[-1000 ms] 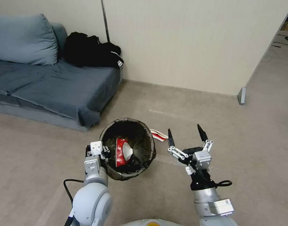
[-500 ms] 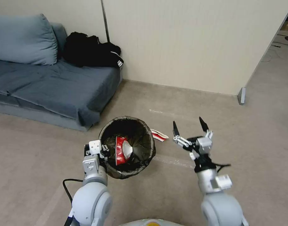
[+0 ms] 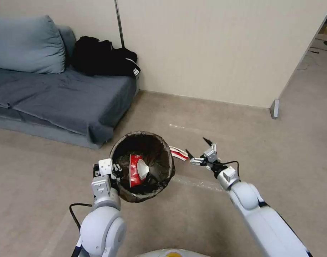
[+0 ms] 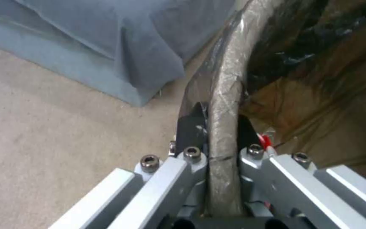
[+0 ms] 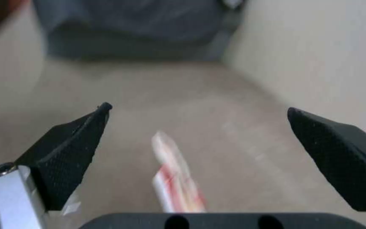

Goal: Pick up the trash bin, then pick up the garbage from the floor and place it into the trash bin.

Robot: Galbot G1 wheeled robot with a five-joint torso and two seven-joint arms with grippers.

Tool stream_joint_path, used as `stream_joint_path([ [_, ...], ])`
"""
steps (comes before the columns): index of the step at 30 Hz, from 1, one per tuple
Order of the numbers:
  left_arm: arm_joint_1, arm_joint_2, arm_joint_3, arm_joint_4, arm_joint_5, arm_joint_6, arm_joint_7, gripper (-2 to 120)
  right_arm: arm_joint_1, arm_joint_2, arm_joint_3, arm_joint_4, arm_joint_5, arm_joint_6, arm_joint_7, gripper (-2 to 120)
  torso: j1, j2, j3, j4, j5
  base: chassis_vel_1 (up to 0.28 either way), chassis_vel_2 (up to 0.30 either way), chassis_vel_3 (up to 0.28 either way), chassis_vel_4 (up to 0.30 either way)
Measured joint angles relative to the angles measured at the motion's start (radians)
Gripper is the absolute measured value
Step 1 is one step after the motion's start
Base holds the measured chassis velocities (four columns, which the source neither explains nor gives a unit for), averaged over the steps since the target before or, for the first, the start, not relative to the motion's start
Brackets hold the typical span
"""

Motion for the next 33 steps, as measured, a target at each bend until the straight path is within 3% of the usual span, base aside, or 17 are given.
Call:
stream_joint_path([
  [1, -0.001, 0.0, 0.0, 0.003, 0.0, 0.001, -0.001, 1, 0.054, 0.01, -0.035, -0.09, -0.01, 0.02, -0.036, 100, 0.0, 0.0, 0.0, 0.0, -0.0002, 0.0, 0.0, 0.0, 0.0],
  [2, 0.0, -0.006, 0.004, 0.01, 0.0, 0.003, -0.002, 1, 0.168, 0.038, -0.093, -0.255, -0.047, 0.053, -0.11, 100, 0.0, 0.0, 0.0, 0.0001, -0.0003, 0.0, 0.0, 0.0, 0.0],
  [6, 0.0, -0.013, 0.01, 0.017, 0.002, 0.003, -0.002, 1, 0.244, 0.057, -0.121, -0.36, -0.07, 0.085, -0.172, 100, 0.0, 0.0, 0.0, 0.0, -0.0005, 0.0, 0.0, 0.0, 0.0],
  [20, -0.003, -0.028, 0.019, 0.022, 0.012, 0.002, -0.001, 1, 0.337, 0.118, -0.148, -0.548, -0.155, 0.17, -0.203, 100, 0.0, 0.0, 0.0, -0.0002, -0.0006, 0.0, 0.0, 0.0, 0.0],
  [22, -0.002, -0.027, 0.019, 0.018, 0.013, 0.003, -0.001, 1, 0.363, 0.142, -0.133, -0.624, -0.185, 0.179, -0.179, 100, 0.0, 0.0, 0.0, 0.0001, -0.0005, 0.0, 0.0, 0.0, 0.0],
  [33, 0.014, -0.029, 0.019, 0.01, 0.024, 0.0, -0.002, 1, 0.413, 0.182, -0.095, -0.777, -0.207, 0.116, -0.058, 100, 0.0, 0.0, 0.0, -0.0001, -0.0006, 0.0, 0.0, 0.0, 0.0],
])
